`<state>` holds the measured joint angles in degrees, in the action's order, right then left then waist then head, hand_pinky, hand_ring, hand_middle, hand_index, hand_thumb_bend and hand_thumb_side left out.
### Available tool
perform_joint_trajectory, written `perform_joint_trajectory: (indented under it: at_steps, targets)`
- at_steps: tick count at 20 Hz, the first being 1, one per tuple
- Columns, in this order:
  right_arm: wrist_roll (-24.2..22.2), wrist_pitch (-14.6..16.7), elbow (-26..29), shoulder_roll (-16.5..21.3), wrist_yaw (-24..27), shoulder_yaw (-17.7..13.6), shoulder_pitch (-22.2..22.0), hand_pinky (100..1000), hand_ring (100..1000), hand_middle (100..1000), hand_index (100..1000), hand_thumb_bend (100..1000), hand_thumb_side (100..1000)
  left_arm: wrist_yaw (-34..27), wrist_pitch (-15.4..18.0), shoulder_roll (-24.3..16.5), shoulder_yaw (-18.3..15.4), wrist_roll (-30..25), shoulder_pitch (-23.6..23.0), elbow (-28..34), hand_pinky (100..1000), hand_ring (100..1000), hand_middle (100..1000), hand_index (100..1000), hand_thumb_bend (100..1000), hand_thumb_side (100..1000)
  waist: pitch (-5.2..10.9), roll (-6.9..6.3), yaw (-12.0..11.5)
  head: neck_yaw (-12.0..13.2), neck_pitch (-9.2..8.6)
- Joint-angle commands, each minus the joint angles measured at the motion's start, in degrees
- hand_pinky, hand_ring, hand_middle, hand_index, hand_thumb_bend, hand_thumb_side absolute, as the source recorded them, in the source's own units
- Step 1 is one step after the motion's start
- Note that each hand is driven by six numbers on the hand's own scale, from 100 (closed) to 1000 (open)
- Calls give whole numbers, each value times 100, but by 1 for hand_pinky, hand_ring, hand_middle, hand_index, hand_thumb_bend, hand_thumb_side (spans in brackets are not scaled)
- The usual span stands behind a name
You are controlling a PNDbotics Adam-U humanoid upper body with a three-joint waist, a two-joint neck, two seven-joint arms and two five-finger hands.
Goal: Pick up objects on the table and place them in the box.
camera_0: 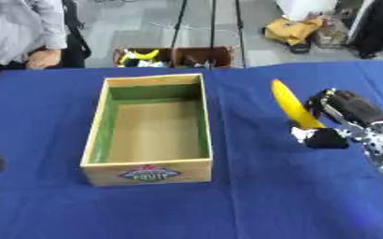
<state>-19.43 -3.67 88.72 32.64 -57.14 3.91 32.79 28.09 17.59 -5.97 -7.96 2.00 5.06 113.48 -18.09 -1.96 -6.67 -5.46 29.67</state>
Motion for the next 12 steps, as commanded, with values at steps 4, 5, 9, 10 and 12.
perform_joint_trajectory:
  at_steps: [4,5,9,10,12]
  targets:
    - [43,49,153,226,48,7,305,500,676,474,601,100,666,-31,7,-87,13,-31,22,112,308,647,615,752,100,971,147,36,-27,-20,-30]
    - [46,62,152,226,43,23,355,500,676,473,600,100,668,-33,6,-89,14,-33,20,112,308,647,615,752,100,971,151,40,-32,-21,-25]
    - [53,121,147,205,36,97,568,500,676,472,598,100,677,-38,5,-95,22,-47,15,112,308,648,615,751,100,971,165,60,-53,-20,-7]
    - [52,132,141,197,40,115,621,500,676,472,598,100,678,-39,5,-97,23,-50,14,112,308,648,615,751,100,971,169,66,-59,-21,-3]
    - [48,154,127,180,49,154,729,500,677,472,598,100,709,-42,4,-102,26,-56,12,112,308,648,615,751,100,971,177,78,-74,-24,2]
